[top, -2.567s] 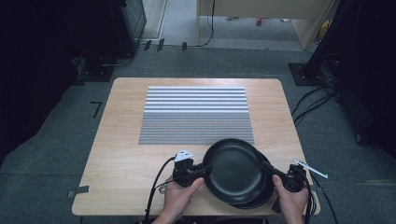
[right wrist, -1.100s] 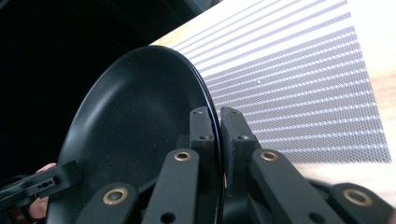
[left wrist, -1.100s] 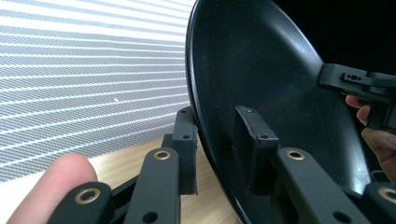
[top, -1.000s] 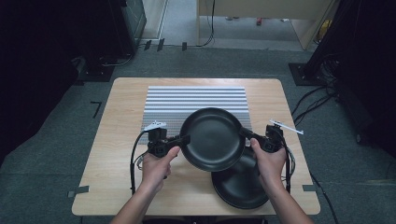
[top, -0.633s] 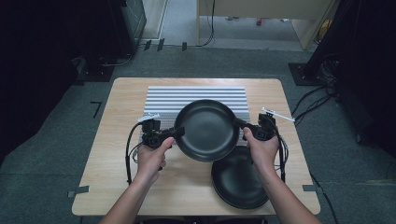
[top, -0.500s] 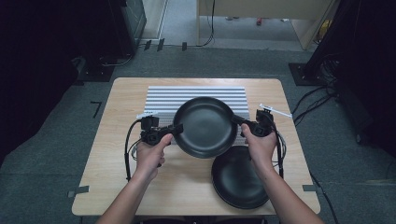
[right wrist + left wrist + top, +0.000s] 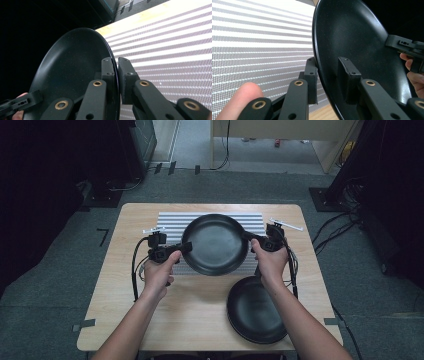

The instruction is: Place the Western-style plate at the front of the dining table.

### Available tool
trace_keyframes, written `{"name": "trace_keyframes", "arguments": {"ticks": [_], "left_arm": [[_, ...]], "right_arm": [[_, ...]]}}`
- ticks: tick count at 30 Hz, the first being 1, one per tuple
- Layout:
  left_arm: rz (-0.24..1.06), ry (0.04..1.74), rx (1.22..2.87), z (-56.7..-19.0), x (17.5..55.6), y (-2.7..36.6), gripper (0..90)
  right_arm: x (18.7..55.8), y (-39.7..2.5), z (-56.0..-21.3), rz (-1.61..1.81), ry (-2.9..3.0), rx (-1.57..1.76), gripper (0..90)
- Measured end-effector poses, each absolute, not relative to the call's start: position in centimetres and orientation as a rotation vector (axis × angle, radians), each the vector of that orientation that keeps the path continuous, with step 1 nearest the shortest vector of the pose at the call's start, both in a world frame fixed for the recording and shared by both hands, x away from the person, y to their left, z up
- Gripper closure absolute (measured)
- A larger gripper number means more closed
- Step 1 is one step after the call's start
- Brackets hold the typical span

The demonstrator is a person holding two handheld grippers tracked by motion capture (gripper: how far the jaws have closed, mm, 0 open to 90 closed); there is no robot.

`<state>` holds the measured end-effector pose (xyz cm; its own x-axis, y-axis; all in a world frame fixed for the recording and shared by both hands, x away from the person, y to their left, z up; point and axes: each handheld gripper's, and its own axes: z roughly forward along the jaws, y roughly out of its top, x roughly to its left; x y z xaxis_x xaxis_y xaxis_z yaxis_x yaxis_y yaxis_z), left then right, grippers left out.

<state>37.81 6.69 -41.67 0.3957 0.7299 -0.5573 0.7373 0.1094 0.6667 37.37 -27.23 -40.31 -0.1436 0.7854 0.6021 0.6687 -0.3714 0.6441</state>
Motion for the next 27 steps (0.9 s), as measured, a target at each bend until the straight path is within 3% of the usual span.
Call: {"name": "trace_keyframes", "arguments": {"ticks": [13, 27], "left_arm": [[-0.034, 1.405, 1.585, -43.1, 41.9, 7.7, 70.3], [-0.065, 1.512, 1.598, -46.5, 45.8, 7.3, 69.7]], "right_arm": [[41.6, -25.6, -41.1, 1.509, 1.691, 1.992, 84.6], [45.5, -25.0, -44.7, 1.43, 1.691, 2.062, 83.8]]}}
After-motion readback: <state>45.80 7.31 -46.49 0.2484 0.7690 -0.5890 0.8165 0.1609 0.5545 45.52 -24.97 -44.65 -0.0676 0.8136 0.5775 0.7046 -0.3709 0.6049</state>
